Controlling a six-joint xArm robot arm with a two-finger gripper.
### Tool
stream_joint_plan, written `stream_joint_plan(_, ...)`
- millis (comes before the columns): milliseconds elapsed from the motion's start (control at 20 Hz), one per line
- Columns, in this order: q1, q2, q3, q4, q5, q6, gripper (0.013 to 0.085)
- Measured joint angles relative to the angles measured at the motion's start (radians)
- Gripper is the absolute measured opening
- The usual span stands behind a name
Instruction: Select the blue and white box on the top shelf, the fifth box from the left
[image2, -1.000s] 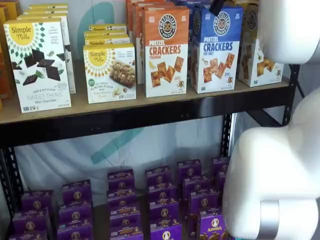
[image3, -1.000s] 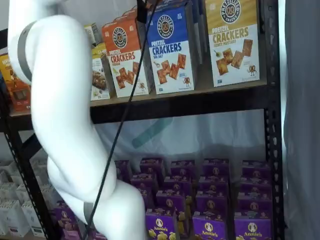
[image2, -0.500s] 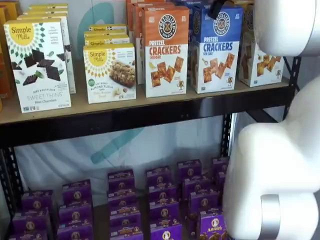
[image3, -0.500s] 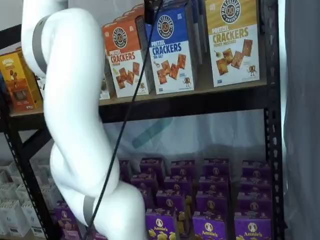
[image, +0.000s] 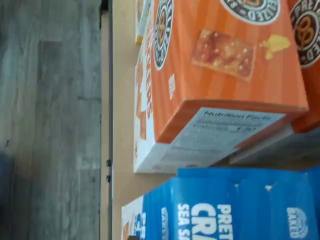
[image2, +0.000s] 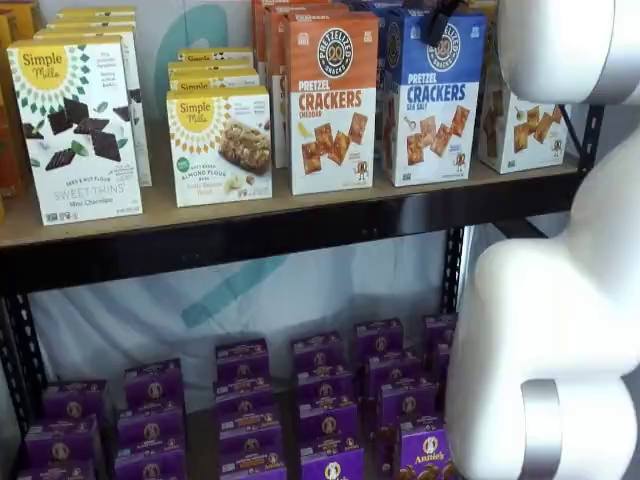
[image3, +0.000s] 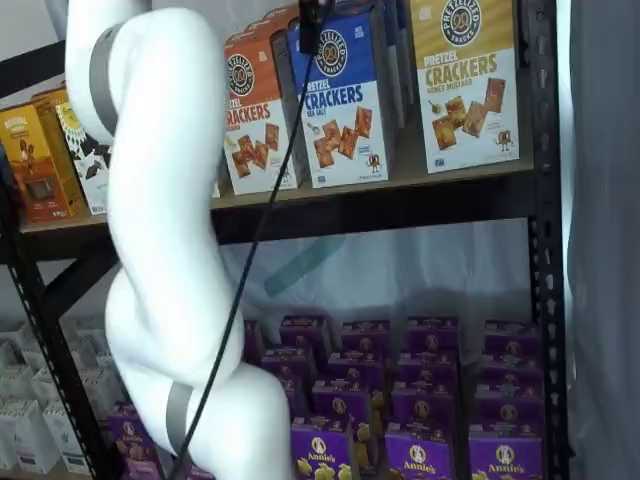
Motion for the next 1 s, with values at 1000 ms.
stream_joint_plan(1000, 0.074, 0.036, -0.026, -0.159, 0.051, 0.012, 0.0850)
